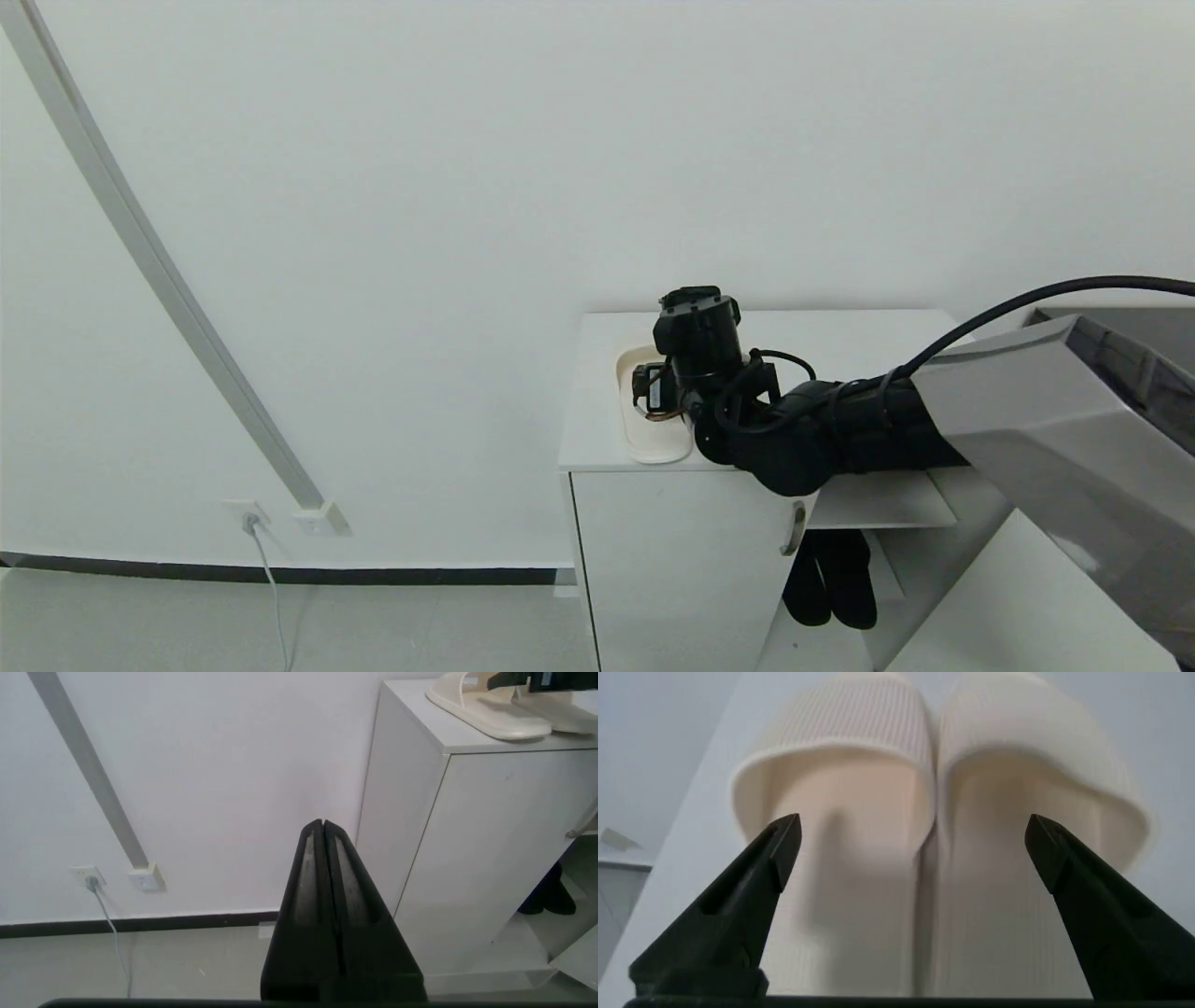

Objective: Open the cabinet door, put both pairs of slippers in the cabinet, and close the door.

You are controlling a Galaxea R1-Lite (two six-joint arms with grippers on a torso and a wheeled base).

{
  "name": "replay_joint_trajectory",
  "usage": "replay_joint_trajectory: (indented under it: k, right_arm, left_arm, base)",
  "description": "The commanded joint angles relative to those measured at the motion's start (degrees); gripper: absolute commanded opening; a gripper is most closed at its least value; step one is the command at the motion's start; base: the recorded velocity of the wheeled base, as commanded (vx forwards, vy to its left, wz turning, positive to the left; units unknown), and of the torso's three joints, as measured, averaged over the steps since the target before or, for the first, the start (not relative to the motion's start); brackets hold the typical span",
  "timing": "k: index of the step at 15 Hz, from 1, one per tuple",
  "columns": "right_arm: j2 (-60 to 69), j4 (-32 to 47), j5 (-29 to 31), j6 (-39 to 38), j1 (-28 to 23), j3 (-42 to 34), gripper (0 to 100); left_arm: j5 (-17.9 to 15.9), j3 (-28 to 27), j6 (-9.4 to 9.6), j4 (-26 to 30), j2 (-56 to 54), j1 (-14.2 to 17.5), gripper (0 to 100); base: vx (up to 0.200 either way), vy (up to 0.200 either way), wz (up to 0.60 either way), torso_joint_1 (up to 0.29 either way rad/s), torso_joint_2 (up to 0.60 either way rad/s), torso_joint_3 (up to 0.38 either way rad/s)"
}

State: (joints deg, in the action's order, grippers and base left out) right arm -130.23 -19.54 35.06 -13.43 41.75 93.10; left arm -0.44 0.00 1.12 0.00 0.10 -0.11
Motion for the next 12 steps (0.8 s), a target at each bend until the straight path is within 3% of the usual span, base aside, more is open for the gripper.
replay_joint_trajectory:
  k: [1,10,11,12]
  right_arm:
    - [-3.89,-1.02,-0.08,1.31,-1.24,3.4,100]
    - [-7.58,-3.75,-1.49,4.56,-2.91,7.97,100]
    - [-7.49,-3.75,-1.49,4.56,-2.91,7.89,0]
    - [-7.49,-3.84,-1.49,4.56,-2.91,7.8,0]
  left_arm:
    - [0.09,0.0,0.02,0.0,-0.01,0.02,0]
    - [0.09,0.0,-0.07,0.0,-0.01,0.02,0]
    - [0.09,0.0,-0.07,0.0,-0.01,0.02,0]
    - [0.18,0.0,-0.07,0.0,-0.01,0.02,0]
  base:
    - [0.0,0.0,0.0,0.0,0.0,0.0]
    - [0.0,0.0,0.0,0.0,0.0,0.0]
    - [0.0,0.0,0.0,0.0,0.0,0.0]
    - [0.0,0.0,0.0,0.0,0.0,0.0]
